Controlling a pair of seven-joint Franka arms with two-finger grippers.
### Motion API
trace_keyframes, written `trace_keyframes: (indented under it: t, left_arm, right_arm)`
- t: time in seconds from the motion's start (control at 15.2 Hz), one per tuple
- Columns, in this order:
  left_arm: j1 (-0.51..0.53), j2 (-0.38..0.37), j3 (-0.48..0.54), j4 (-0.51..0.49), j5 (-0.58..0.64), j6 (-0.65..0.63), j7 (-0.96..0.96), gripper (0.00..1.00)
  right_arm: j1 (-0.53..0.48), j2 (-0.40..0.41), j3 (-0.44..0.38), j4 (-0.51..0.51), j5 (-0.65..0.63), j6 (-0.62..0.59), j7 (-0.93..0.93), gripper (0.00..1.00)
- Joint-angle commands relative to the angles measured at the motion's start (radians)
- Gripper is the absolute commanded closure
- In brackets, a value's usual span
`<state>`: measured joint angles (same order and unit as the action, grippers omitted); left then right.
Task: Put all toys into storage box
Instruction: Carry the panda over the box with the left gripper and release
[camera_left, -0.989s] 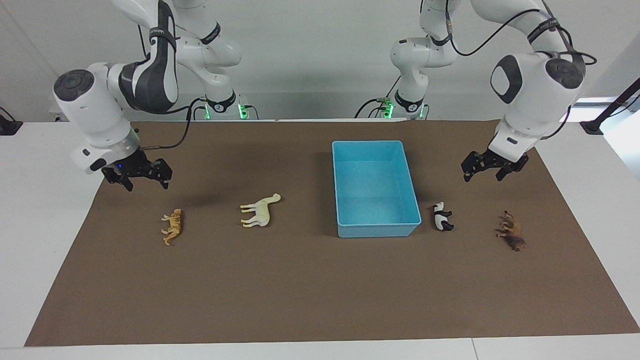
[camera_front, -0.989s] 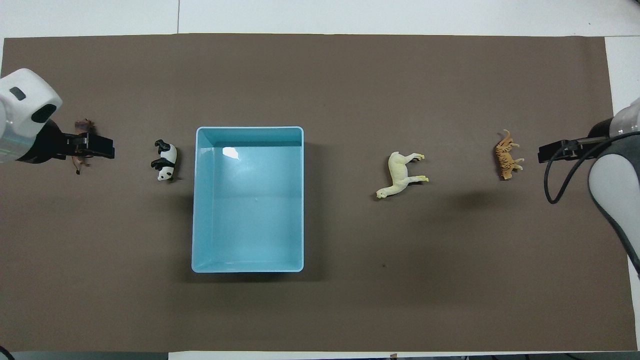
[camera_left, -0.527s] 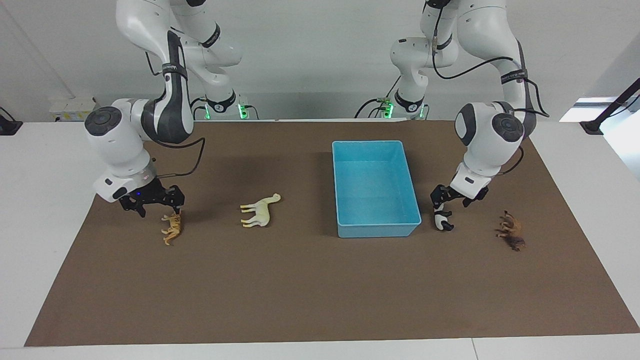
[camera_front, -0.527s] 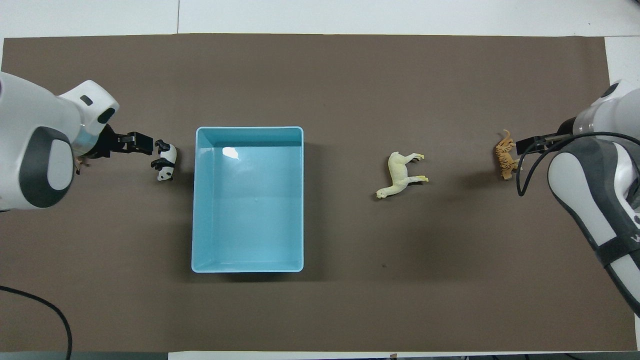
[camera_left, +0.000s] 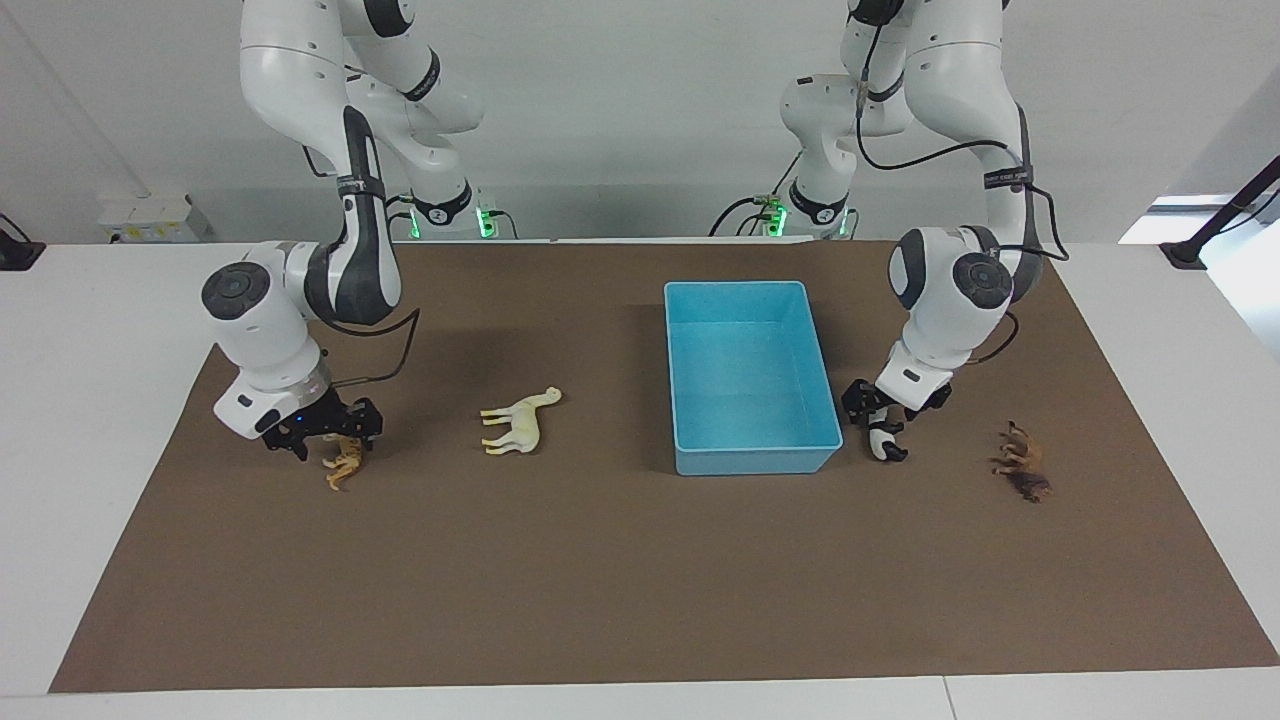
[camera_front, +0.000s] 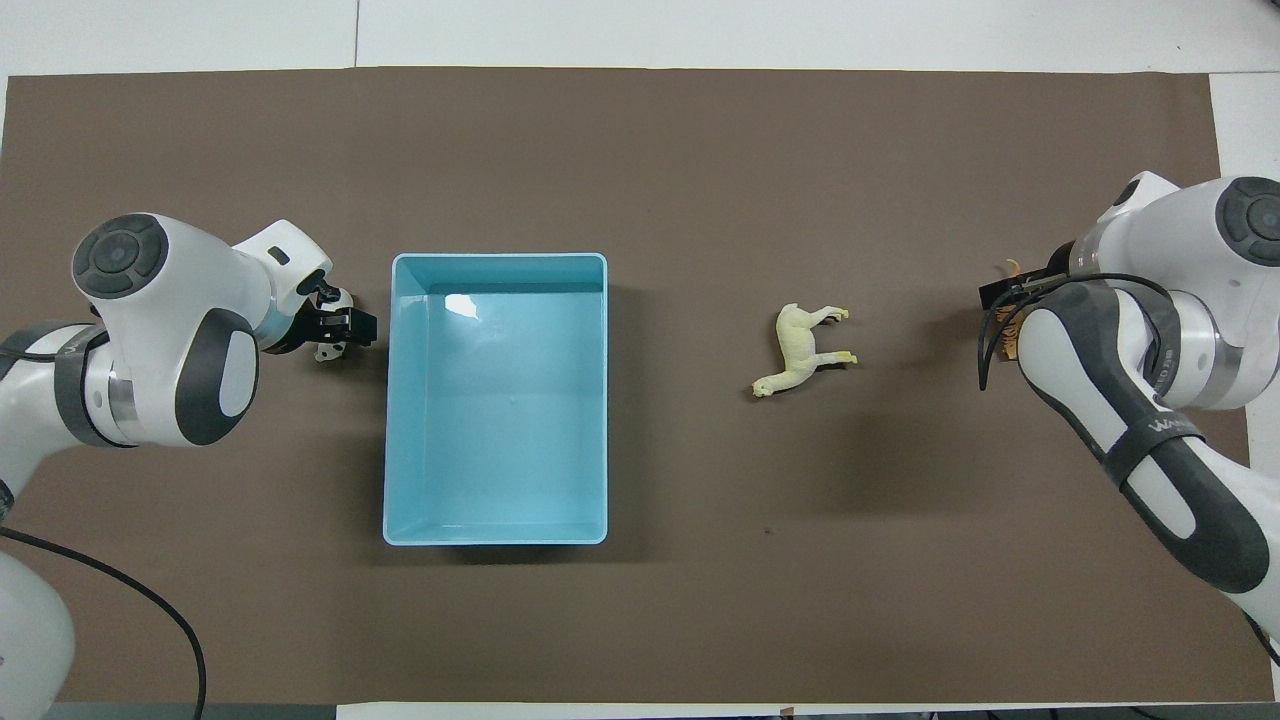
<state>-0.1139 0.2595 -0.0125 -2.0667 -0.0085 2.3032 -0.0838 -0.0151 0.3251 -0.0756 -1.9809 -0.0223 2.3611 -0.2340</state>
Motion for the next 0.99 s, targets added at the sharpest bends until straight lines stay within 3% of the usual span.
trace_keyframes:
  t: [0.0, 0.13, 0.53, 0.59, 0.73, 0.79, 0.86, 0.92]
  left_arm:
    - [0.0, 0.001, 0.006, -0.007, 0.021, 0.018, -0.019, 0.48]
    - [0.006, 0.003, 0.006, 0.007, 0.019, -0.008, -0.025, 0.99]
    - [0.025, 0.004, 0.005, 0.278, 0.012, -0.38, -0.111, 1.0]
    - [0.017, -0.026, 0.003, 0.327, 0.01, -0.475, -0.138, 1.0]
    - [0.011, -0.063, -0.009, 0.419, -0.02, -0.663, -0.206, 1.0]
    - [0.001, -0.11, -0.032, 0.416, -0.045, -0.712, -0.27, 1.0]
    - [-0.031, -0.155, -0.046, 0.387, -0.053, -0.729, -0.357, 1.0]
    - [-0.082, -0.186, -0.049, 0.351, -0.053, -0.726, -0.428, 1.0]
  right_arm:
    - [-0.006, 0.011, 0.004, -0.016, 0.013, 0.037, 0.025, 0.0]
    - [-0.009, 0.011, 0.004, -0.022, 0.013, 0.037, 0.05, 0.0]
    - [-0.023, 0.005, 0.004, -0.042, 0.016, 0.027, 0.09, 0.0]
    - [-0.022, 0.003, 0.004, -0.052, 0.016, 0.033, 0.093, 0.06]
    - [-0.02, 0.003, 0.005, -0.053, 0.018, 0.035, 0.116, 0.4]
    - [-0.02, 0.002, 0.005, -0.058, 0.021, 0.038, 0.133, 0.65]
    - [-0.017, 0.0, 0.005, -0.059, 0.021, 0.04, 0.152, 0.97]
    - [-0.013, 0.0, 0.005, -0.059, 0.021, 0.04, 0.172, 1.0]
